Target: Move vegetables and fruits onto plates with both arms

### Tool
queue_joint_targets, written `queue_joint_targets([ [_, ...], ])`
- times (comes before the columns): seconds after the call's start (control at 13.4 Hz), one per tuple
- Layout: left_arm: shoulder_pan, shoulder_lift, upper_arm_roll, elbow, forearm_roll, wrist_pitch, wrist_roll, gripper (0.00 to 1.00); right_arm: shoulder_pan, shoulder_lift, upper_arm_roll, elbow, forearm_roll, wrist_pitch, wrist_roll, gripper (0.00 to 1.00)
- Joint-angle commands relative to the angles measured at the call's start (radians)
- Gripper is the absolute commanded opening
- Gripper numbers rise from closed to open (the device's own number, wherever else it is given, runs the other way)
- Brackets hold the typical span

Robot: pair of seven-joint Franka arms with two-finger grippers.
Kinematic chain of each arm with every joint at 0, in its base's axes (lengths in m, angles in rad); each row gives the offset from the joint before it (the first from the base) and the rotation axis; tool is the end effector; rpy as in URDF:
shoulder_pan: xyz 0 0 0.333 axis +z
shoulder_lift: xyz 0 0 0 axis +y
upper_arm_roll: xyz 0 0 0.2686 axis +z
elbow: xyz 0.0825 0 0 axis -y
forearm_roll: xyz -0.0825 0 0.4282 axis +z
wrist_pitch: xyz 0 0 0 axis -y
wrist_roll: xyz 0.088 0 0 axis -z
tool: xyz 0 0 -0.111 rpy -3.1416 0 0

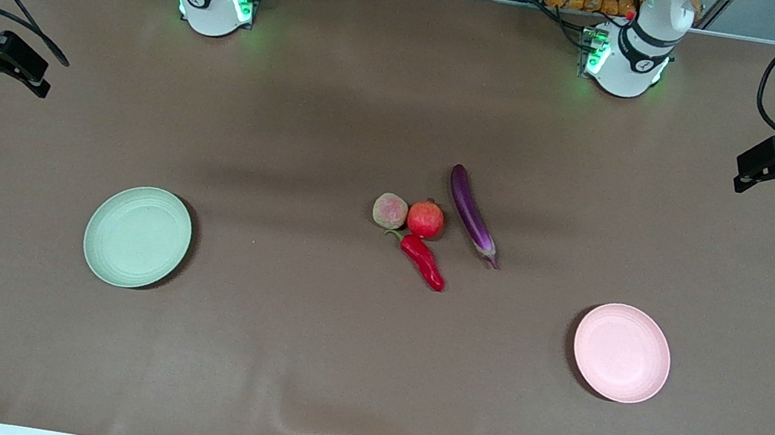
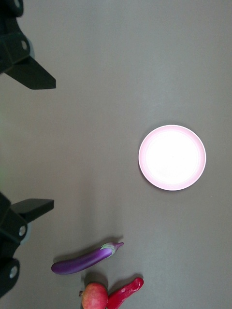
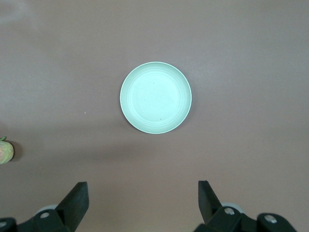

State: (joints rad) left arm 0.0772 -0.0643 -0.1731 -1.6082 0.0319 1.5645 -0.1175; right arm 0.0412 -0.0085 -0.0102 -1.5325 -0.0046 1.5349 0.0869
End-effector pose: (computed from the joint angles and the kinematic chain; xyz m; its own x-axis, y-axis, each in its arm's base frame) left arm 0.5788 -0.0548 0.5907 0.9995 0.0219 0.0245 0.0228 -0.9989 -0.0403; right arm 0.5930 0.0178 0.5947 0.9984 -0.0560 0.0112 -0.0561 -0.9984 0.0036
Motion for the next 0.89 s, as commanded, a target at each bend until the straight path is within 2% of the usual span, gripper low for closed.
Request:
queue_joint_targets([
  [0.0, 0.007, 0.020, -0.005, 0.028, -0.023, -0.017, -0.001, 1.00, -0.009, -0.022, 0.004, -0.020, -0.003, 0.010, -0.012, 1.00],
  [0.82, 0.013, 0.015, 0.001, 0.022, -0.024, -0.046, 0.015, 1.00, -0.006, -0.021, 0.004, -0.021, -0.003, 0.008, -0.010, 1.00],
])
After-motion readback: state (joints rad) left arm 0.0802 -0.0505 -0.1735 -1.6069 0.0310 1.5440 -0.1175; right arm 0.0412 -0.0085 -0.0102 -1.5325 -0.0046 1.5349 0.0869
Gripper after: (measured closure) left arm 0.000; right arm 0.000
